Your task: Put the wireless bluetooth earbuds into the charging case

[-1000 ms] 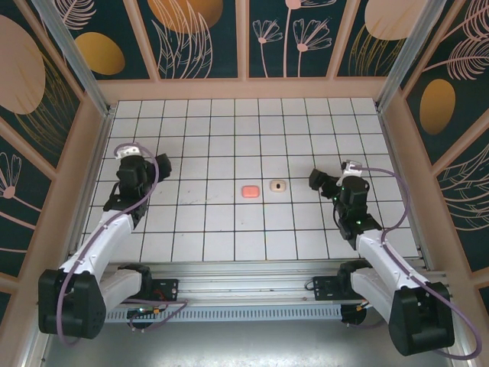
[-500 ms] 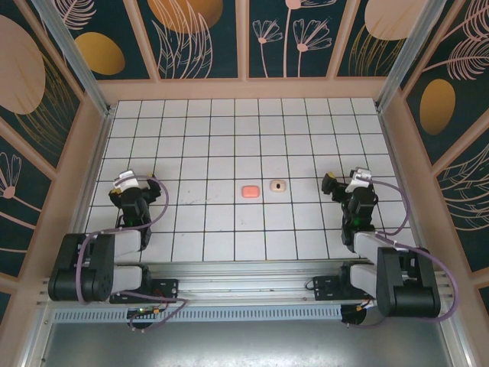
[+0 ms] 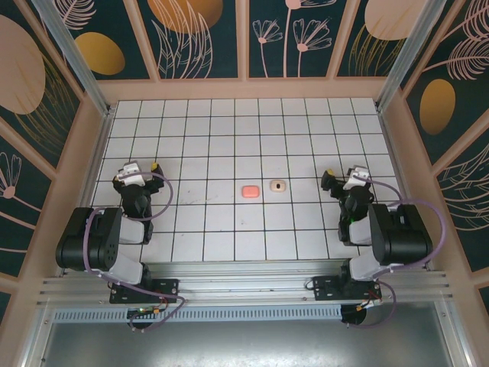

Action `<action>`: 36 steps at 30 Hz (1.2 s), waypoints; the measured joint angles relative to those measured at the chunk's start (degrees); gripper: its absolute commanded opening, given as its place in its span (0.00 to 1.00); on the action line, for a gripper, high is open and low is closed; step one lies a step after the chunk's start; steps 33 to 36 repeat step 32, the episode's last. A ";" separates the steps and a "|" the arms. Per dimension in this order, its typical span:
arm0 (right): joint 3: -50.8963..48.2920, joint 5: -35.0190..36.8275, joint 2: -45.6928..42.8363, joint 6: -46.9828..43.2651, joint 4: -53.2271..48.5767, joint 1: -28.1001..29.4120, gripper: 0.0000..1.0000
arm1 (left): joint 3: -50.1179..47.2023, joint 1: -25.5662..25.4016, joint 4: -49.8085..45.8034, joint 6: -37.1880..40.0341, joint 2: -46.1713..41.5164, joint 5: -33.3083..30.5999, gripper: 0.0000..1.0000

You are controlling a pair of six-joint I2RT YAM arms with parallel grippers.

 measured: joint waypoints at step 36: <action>3.41 -1.66 0.81 -0.42 -0.79 -0.81 0.99 | 0.98 0.00 -1.11 2.36 0.00 5.81 0.99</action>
